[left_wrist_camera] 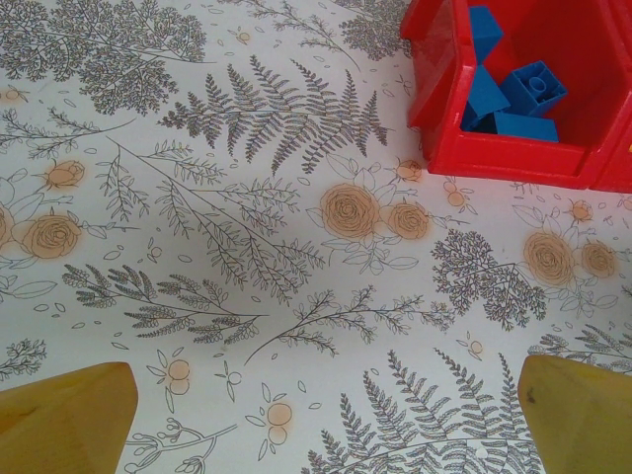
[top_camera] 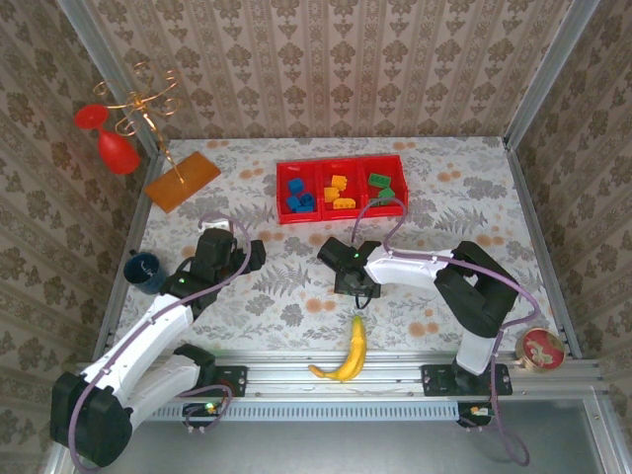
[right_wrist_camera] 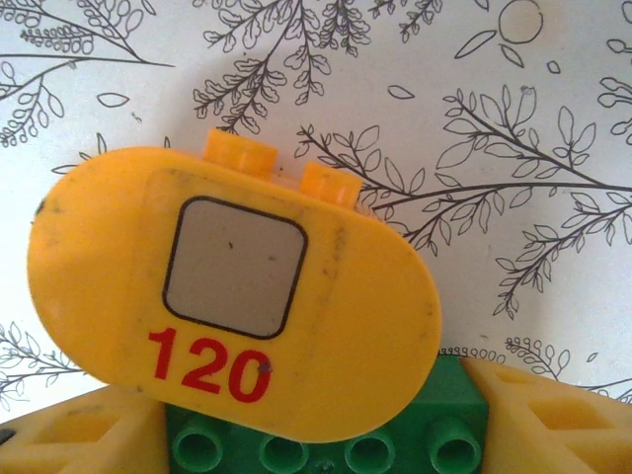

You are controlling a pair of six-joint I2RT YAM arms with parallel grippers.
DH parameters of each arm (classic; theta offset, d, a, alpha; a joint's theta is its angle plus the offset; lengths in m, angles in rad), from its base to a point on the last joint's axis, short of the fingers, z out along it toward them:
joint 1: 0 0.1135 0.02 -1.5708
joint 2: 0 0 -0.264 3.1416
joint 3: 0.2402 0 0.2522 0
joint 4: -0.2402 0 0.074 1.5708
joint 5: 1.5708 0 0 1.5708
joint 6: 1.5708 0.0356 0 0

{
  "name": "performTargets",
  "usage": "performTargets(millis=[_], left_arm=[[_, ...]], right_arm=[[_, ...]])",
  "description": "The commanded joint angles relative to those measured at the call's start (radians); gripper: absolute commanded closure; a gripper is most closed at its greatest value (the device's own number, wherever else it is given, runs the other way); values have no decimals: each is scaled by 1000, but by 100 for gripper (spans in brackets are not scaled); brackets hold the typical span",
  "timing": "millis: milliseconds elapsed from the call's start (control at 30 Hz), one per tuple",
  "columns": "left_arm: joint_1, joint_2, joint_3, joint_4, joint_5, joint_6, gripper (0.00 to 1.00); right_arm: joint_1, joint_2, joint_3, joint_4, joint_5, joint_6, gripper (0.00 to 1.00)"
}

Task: Sort the legos into containers by color
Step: Pick up the lego from the center of the table, then place the lego in the container.

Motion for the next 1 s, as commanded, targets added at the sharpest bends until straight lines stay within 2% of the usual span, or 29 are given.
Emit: performTargets(millis=[0,200,367,400,600,767,967], left_arm=[[8,-5,-7,3,5,-20,0],[8,-10,-3,-2,-2,-20,0],[8,-22,0,-9,-10,-17,0],[34,-25,0,-9,-12,-17,0],[39,-28,1,-7,-20,-19,0],[40,-27,5,-10,-19,-19,0],[43,-27,11,-21,-22,-19,0]], right_arm=[[0,13,-4,0,-52,2,38],[-4,-47,7,-57,-6,-37,46],[-47,-137,16,-101,41,-83,58],[-62,-163,15,-102,47,-97,60],[-230,-254,66,-74,57,-236,63],[-359,-215,193,-39,81,-356,62],[-463,-58,393,-8,67,-447,62]])
